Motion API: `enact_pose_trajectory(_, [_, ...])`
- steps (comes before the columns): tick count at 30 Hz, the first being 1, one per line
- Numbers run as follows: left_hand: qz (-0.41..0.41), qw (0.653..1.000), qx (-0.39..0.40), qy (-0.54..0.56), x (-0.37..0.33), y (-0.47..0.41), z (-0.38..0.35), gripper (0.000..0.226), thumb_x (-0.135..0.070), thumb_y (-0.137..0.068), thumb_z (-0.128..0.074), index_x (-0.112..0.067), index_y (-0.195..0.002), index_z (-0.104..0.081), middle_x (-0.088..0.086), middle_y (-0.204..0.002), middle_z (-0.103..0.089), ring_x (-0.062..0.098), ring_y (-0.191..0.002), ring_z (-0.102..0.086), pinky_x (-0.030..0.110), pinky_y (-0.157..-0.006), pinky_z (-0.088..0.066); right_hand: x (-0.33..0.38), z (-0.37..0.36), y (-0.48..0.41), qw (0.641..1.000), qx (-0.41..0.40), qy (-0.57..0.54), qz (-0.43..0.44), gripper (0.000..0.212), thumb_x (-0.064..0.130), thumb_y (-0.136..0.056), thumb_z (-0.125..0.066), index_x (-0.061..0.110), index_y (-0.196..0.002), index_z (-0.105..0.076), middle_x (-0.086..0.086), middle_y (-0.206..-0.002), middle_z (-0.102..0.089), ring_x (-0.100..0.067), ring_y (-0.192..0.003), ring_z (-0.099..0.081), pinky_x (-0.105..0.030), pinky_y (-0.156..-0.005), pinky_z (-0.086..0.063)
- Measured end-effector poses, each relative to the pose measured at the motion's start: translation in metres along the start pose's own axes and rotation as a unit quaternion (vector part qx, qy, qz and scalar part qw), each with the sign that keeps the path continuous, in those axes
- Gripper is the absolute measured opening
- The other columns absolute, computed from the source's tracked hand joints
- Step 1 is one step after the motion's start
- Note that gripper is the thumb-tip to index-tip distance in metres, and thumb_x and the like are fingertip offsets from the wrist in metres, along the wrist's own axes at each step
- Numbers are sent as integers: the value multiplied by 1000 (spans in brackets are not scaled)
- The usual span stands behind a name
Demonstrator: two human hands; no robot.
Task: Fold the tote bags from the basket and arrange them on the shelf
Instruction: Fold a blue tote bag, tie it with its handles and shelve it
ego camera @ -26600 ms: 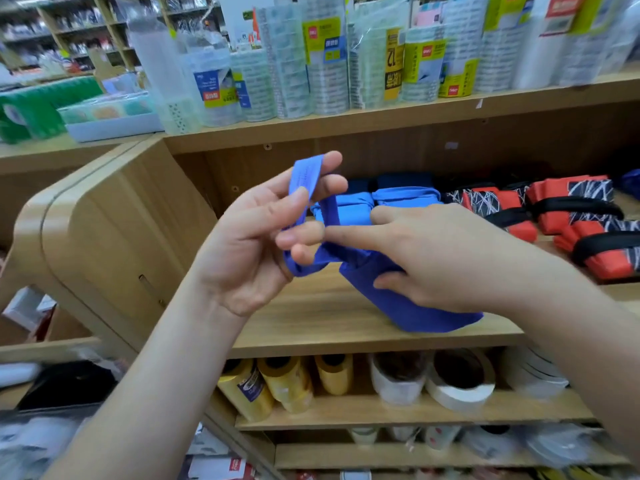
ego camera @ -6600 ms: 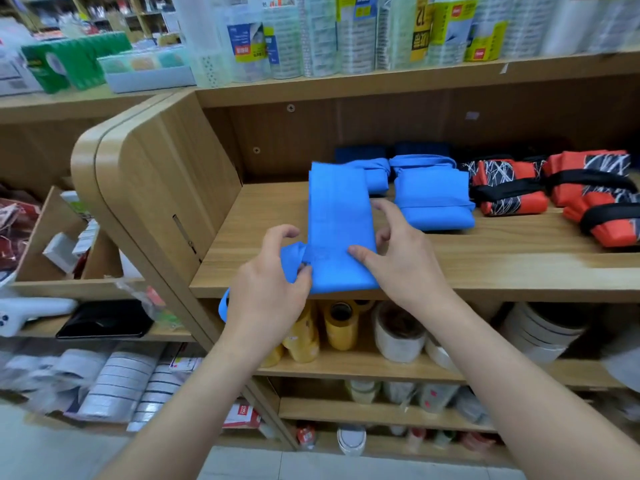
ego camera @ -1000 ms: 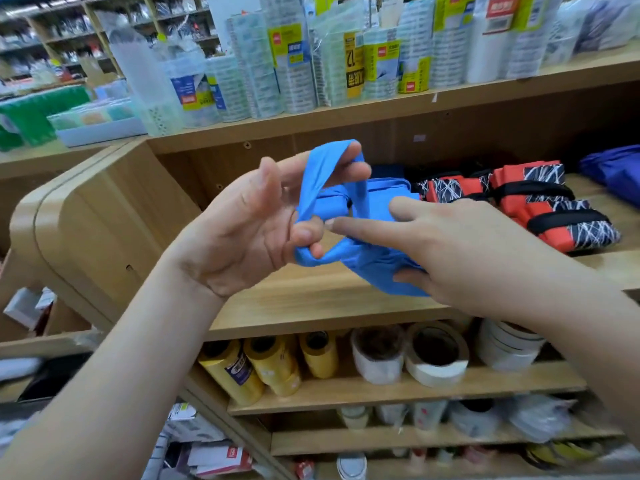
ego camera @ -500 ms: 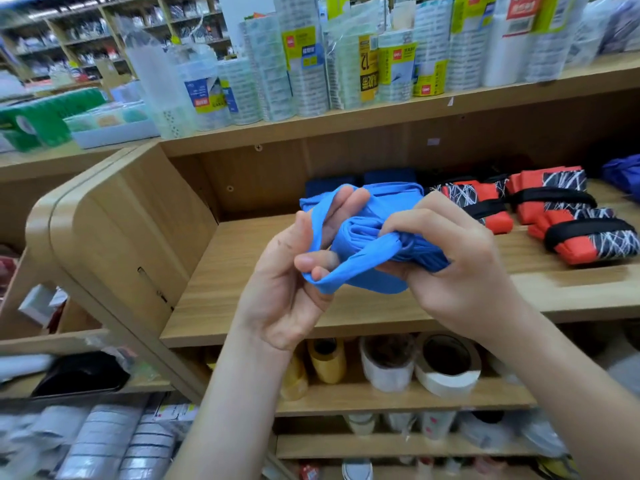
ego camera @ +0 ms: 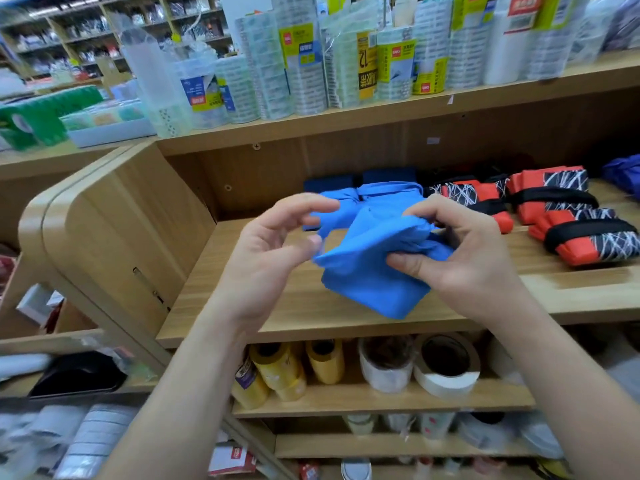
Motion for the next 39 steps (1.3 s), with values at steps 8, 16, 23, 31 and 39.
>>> enact_pose_trajectory(8, [-235, 913, 78, -323, -46, 10, -22, 19, -30, -78, -76, -17, -78, -63, -3, -99, -68, 19, -114, -60, 38, -97, -47, -25, -7, -1, 972, 101, -182, -109, 27, 15, -65, -82, 21, -88, -68, 5, -88, -69, -11, -85, -65, -23, -73, -53])
enact_pose_trajectory(16, [3, 986, 165, 15, -1, 15, -35, 56, -27, -58, -92, -18, -101, -58, -1, -99, -60, 15, -99, -58, 30, -82, -54, -43, -17, 8, 906, -6, -379, -187, 47, 1, -64, -79, 1, -108, -63, -11, -98, -71, -24, -88, -68, -31, -78, -58])
enact_pose_trajectory(23, [-31, 998, -36, -28, 11, 24, -27, 32, -11, -67, -82, -11, -90, -60, -7, -86, -66, 10, -83, -63, 23, -58, -53, -40, -19, 12, 890, -103, -385, -220, 46, 9, -60, -73, -2, -104, -66, -15, -96, -71, -27, -85, -69, -35, -74, -60])
enact_pose_trajectory(31, [-33, 982, -181, -40, 24, 40, -27, 19, -17, -72, -80, -11, -85, -67, 11, -87, -69, 23, -86, -66, 40, -78, -55, -45, -11, 22, 902, -233, -287, -223, 26, -8, -74, -73, 1, -98, -71, -18, -95, -72, -32, -88, -70, -49, -83, -57])
enact_pose_trajectory(39, [-77, 980, -154, -99, 12, 56, -31, 13, -34, -85, -66, -25, -82, -74, -4, -91, -58, 25, -107, -58, 28, -87, -47, -34, 2, 27, 938, -283, -87, -179, 22, 13, -70, -77, 17, -91, -72, 0, -89, -73, -13, -83, -69, -35, -79, -58])
Point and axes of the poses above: each hand's wrist, its own y-axis away from the middle knuckle, its own z-axis out of the back of the hand, x = y × z, the point moved 8 cm from there along -y, towards the middle knuckle
